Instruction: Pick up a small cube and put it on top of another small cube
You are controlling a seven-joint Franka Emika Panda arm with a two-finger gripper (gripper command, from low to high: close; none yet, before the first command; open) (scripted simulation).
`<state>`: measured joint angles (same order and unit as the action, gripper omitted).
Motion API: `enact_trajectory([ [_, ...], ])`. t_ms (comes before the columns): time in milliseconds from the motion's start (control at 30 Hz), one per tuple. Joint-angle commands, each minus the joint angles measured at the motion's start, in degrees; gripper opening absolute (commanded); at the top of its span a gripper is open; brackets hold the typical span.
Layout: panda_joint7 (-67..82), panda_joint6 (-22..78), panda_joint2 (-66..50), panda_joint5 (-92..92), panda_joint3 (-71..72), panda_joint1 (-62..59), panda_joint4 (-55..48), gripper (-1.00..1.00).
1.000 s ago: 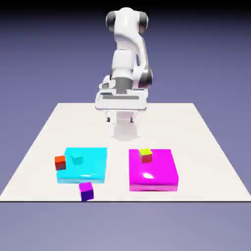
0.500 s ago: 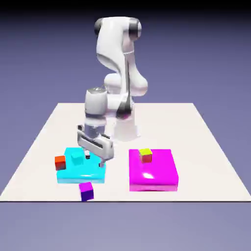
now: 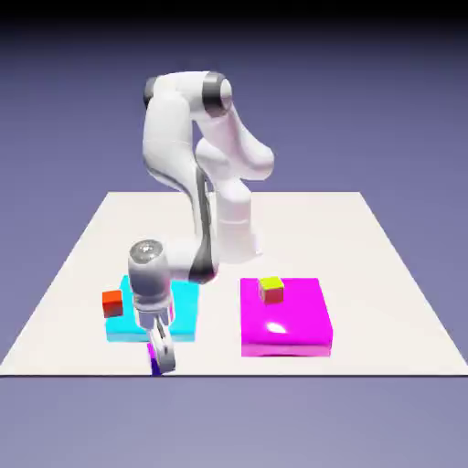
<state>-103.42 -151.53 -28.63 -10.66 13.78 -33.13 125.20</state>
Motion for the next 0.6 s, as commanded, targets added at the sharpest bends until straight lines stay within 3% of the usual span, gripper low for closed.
enact_trajectory([
  [0,0.51,1.73,2.08,0.73,0.79,-0.65,0.40,-1.00],
  [567,34.33,14.93,37.38,13.91,1.01,24.17,21.85,-1.00],
])
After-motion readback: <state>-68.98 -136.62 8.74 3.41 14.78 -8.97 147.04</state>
